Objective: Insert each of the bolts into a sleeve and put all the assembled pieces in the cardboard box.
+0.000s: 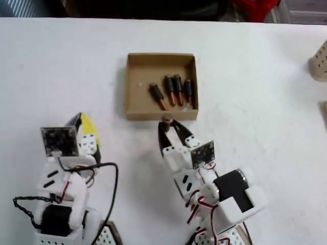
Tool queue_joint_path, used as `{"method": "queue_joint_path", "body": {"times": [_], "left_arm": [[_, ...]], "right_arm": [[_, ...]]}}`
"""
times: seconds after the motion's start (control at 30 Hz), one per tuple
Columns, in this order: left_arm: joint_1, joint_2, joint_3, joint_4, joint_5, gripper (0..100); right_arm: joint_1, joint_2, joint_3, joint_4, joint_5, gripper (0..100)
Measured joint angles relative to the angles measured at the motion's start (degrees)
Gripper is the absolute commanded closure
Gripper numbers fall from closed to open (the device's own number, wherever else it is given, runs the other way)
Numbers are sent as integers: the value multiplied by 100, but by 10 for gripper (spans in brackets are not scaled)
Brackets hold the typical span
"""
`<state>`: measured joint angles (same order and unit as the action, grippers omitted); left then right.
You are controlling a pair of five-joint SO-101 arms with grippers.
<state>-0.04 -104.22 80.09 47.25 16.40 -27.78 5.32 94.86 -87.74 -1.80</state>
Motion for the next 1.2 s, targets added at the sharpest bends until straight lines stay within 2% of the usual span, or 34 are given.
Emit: {"method": "queue_joint_path", "body": {"times": [0.13, 0.27, 0.4, 0.57, 0.73, 0.9, 1.2], "left_arm": [[9, -9, 475, 527, -879, 977], [-316, -9, 976, 633, -1319, 977], [-897, -9, 1618, 510, -1626, 977], [-1635, -9, 1688, 492, -1916, 977], [-1741, -9, 1697, 1284, -2084, 977], [-1741, -9, 1697, 1477, -2207, 977], [-1741, -9, 1697, 1714, -2207, 978]], "right_arm": [[97, -158, 35, 0, 0, 982], [299, -554, 123, 114, 0, 982], [360, -985, 132, 712, 0, 982], [360, -1705, 132, 1556, 0, 982], [501, -2734, 123, 2611, 0, 982], [466, -4097, -62, 4316, 0, 982], [484, -6251, -1407, 8818, 0, 981]]}}
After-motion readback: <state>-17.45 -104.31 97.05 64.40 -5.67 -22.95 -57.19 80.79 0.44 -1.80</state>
